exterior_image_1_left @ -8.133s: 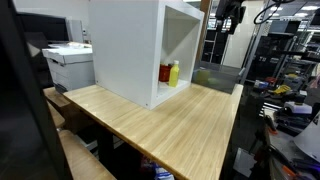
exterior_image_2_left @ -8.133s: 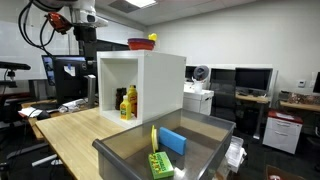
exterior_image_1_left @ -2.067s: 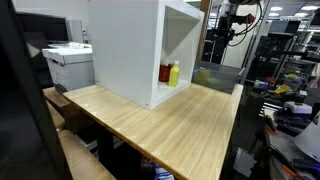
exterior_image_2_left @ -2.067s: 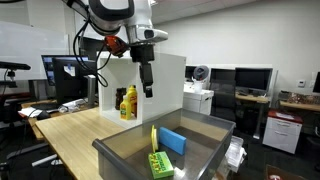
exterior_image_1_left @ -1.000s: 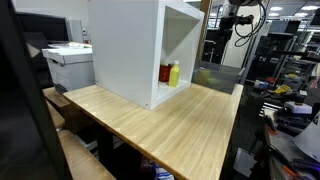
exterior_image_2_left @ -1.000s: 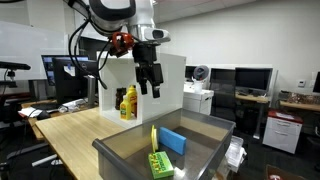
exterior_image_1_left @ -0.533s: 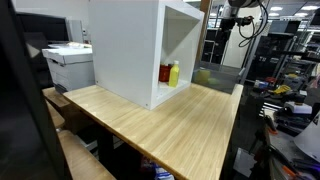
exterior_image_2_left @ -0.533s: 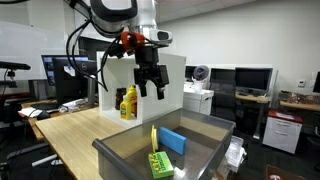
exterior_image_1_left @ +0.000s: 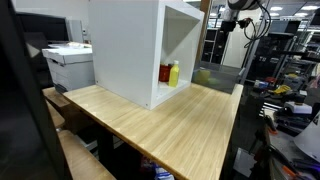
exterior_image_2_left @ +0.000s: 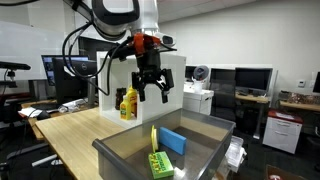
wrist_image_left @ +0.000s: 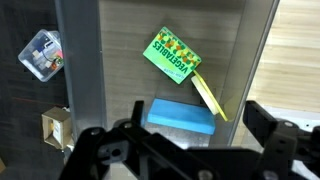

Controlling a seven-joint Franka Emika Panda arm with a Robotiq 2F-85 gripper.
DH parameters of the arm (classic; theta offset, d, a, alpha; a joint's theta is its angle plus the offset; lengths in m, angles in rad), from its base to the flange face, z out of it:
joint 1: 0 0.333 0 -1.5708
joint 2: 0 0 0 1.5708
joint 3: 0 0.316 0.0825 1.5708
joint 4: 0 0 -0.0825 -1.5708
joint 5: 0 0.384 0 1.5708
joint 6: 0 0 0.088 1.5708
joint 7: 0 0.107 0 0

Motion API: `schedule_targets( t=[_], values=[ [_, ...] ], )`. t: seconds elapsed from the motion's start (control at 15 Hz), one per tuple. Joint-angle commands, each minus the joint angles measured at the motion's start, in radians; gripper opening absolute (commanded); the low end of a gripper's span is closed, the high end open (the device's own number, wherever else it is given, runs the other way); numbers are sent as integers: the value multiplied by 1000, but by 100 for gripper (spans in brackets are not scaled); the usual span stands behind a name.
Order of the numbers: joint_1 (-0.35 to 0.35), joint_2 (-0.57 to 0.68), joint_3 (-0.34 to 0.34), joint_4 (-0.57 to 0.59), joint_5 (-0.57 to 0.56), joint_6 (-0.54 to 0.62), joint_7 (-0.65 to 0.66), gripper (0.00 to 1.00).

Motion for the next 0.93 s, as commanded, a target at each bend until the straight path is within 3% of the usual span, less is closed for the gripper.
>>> schedule_targets(
  t=[0.0,0.87],
  values=[
    [3,24,1,8,-29,24,-101,100],
    [14,102,52,-24,-53,106,-207,100]
  ],
)
